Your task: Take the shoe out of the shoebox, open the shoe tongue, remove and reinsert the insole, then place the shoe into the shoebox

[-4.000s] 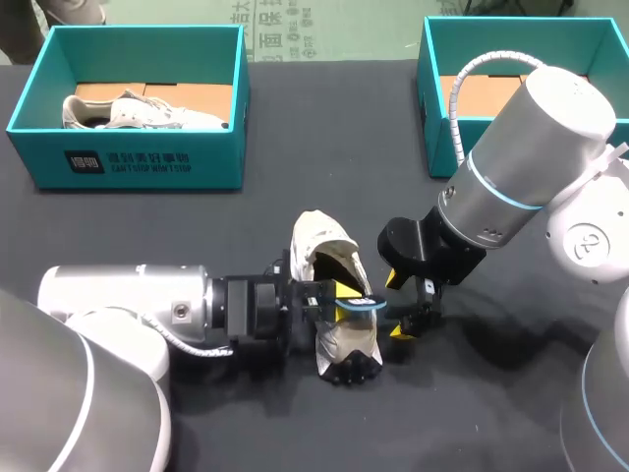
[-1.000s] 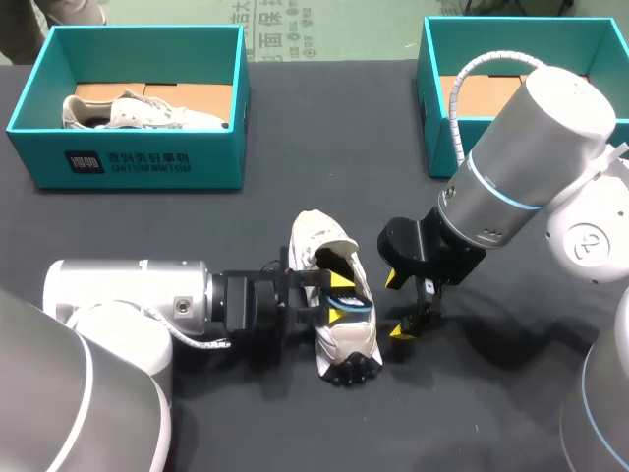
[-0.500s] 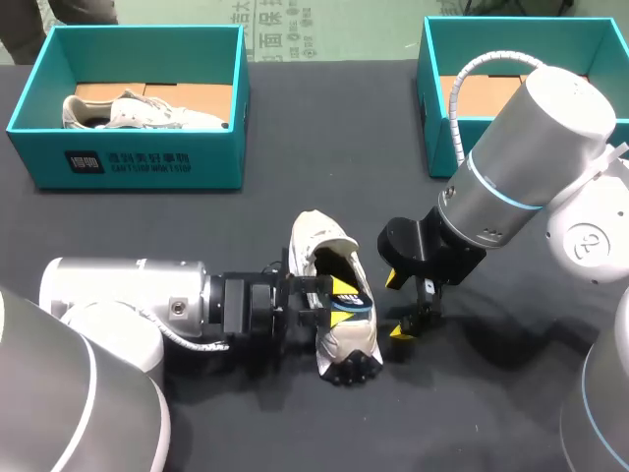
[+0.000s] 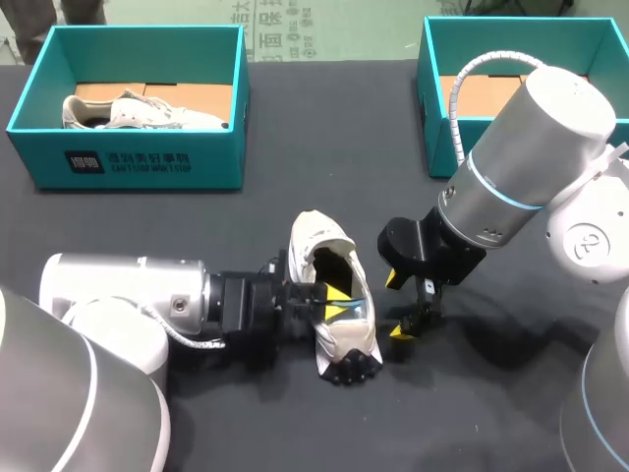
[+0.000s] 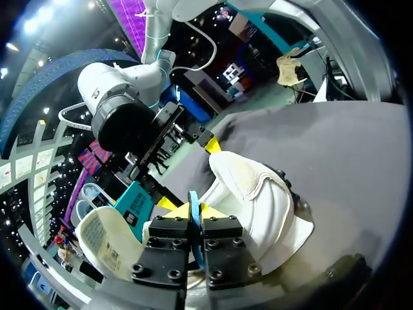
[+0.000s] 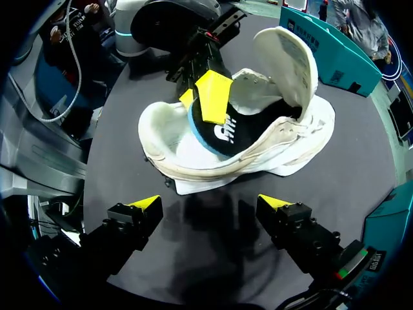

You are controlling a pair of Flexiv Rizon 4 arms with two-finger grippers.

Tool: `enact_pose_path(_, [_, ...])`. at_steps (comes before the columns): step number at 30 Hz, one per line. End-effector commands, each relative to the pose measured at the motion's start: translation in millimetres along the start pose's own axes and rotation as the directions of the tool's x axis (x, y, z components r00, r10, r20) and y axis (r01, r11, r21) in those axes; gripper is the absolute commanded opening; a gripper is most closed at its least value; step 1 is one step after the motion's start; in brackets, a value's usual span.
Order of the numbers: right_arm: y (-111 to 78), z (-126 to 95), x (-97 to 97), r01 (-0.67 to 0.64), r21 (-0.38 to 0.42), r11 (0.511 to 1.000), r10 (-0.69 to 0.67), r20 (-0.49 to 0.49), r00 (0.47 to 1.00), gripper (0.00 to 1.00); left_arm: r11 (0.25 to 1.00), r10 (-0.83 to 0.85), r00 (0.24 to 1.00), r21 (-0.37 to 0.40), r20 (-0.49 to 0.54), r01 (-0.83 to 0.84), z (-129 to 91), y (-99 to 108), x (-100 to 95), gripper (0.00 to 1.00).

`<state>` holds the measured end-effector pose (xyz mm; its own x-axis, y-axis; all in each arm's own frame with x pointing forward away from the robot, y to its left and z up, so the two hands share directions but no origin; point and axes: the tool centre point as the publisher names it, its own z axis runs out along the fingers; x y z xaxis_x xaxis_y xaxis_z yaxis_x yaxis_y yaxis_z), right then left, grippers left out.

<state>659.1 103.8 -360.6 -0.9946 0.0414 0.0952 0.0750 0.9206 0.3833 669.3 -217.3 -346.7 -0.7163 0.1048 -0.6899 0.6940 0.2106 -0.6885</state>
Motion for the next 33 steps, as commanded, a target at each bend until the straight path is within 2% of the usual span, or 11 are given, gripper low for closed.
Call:
enact_pose_path(1, [0.1,2,0.8,0.0,0.001,1.0,0.0,0.003,1.0,1.0,1.0,-0.01,1.0,-0.024,-0.011,0.01,9,11,-0.1,0.0])
enact_pose_path(5, [0.1,2,0.8,0.0,0.001,1.0,0.0,0.003,1.0,1.0,0.999,-0.022,1.0,-0.028,-0.013,0.022,8,13,-0.1,0.0])
enact_pose_path(8, [0.1,2,0.8,0.0,0.001,1.0,0.0,0.003,1.0,1.0,0.999,-0.032,0.999,-0.007,-0.011,0.032,6,6,-2.0,0.0])
enact_pose_path(10, [0.1,2,0.8,0.0,0.001,1.0,0.0,0.003,1.0,1.0,0.999,-0.037,0.999,0.007,-0.01,0.037,5,1,-3.3,0.24])
enact_pose_path(12, [0.1,2,0.8,0.0,0.001,1.0,0.0,0.003,1.0,1.0,0.999,-0.041,0.999,0.018,-0.009,0.041,4,-3,-5.1,0.32])
enact_pose_path(15, [0.1,2,0.8,0.0,0.001,1.0,0.0,0.003,1.0,1.0,0.999,-0.046,0.999,0.029,-0.008,0.046,3,-10,-7.8,0.37])
enact_pose_path(22, [0.1,2,0.8,0.0,0.001,1.0,0.0,0.003,1.0,1.0,0.998,-0.048,0.999,0.048,-0.016,0.049,1,-22,-11.8,0.4])
enact_pose_path(33, [-4.0,-4,2.2,-0.007,0.003,1.0,0.007,0.01,1.0,1.0,0.997,-0.072,0.995,0.029,-0.065,0.074,-4,-25,-11.4,0.4])
